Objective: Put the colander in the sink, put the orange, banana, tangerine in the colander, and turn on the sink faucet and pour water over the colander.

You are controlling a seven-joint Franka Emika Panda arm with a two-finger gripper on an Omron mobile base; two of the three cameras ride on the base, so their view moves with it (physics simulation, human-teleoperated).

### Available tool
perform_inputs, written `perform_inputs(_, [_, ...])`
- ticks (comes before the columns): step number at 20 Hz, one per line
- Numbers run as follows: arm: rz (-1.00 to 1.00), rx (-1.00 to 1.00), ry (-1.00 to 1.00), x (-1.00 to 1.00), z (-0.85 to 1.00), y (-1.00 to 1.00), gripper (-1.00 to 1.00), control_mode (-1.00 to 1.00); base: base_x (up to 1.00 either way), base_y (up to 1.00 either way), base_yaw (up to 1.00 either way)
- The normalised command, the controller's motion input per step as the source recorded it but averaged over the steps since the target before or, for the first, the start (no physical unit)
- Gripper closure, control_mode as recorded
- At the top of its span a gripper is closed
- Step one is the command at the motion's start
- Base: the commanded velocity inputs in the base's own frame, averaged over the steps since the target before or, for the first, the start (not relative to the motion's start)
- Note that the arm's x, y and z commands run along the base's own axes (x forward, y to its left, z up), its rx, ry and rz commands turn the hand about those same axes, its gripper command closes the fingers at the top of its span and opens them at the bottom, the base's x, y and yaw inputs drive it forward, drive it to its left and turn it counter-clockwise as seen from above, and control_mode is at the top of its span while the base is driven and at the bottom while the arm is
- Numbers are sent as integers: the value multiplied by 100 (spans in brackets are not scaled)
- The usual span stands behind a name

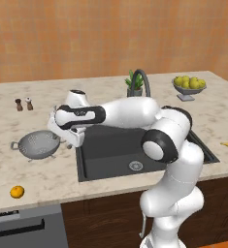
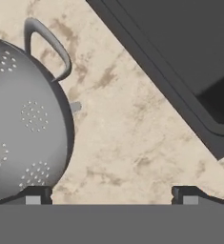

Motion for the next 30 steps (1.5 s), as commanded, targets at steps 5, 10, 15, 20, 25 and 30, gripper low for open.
perform_inputs(5, [0, -2, 0, 37, -28, 19, -100, -100, 0, 0, 0])
perform_inputs(10, [0, 0, 0, 43, -26, 12, -100, -100, 0, 0, 0])
perform_inputs(15, [0, 0, 1, 33, -36, 14, -100, -100, 0, 0, 0])
perform_inputs(20, [0, 0, 0, 32, -37, 20, -100, -100, 0, 0, 0])
perform_inputs(25, [0, -2, 0, 23, -36, 16, -100, -100, 0, 0, 0])
perform_inputs(30, [0, -11, 0, 10, -36, 19, 100, -100, 0, 0, 0])
